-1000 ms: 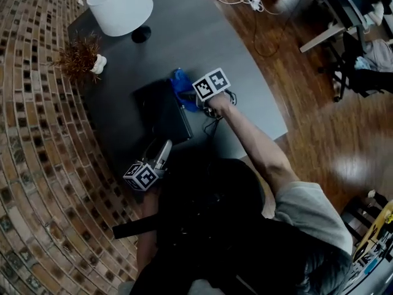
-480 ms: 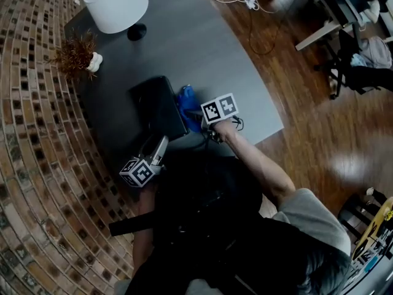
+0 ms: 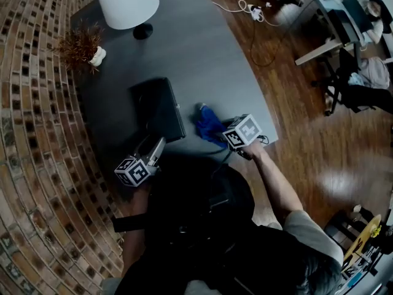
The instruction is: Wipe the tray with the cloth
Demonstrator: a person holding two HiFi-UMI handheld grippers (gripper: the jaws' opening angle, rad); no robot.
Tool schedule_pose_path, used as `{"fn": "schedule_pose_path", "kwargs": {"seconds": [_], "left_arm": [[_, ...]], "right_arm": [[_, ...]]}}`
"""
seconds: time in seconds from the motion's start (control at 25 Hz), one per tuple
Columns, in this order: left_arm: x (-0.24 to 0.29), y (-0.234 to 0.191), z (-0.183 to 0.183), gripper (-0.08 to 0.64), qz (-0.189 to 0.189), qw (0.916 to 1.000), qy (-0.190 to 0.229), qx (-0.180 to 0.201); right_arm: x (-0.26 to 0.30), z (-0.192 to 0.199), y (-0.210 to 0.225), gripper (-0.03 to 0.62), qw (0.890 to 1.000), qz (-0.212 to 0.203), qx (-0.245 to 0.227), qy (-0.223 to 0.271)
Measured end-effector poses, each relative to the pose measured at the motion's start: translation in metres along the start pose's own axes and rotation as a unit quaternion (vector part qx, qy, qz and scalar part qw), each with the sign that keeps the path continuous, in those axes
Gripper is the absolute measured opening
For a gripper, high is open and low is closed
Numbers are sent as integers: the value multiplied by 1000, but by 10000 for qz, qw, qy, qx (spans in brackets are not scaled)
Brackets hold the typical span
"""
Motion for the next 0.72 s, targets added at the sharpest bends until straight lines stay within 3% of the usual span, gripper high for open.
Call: {"fn": "schedule_pose_path", "kwargs": {"seconds": [0.12, 0.2, 0.28, 0.4, 0.48, 0.52, 0.6, 0.72], "left_arm": [[-1, -1, -1, 250, 16, 10000, 54, 0], [-2, -1, 0, 250, 49, 9999, 95, -42], [-1, -2, 1, 250, 61, 9999, 113, -55], [-1, -2, -1, 250, 58, 9999, 114, -14], [-1, -2, -1, 250, 47, 9999, 128, 1], [-1, -3, -2, 250, 42, 9999, 141, 3], [-1, -2, -1, 250, 45, 9999, 166, -5], [-1, 0, 0, 250, 77, 9998, 161, -40]], "right_arm": [[-53, -13, 58, 147, 9903, 1311, -449, -79], [-77, -6, 84, 150, 9730, 2087, -833, -519], [-81, 18, 97, 159, 9537, 2482, -1230, -1175], [-64, 61, 88, 178, 9104, 2625, -2231, -2292], [-57, 70, 79, 217, 8815, 2735, -2845, -2593], [-57, 71, 75, 239, 8760, 2732, -2984, -2624], [-67, 73, 66, 404, 8806, 2566, -3003, -2616], [-105, 60, 47, 425, 8809, 2524, -3109, -2523]]}}
Point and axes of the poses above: the fingertips, and each gripper's own axes: x forward along the fingers, y to its right, z out of its underside, the point moved 2 cm from there along -x, backward along the fingers, and after that the axes turned 12 degrees about -x, right-handed, at the moved point
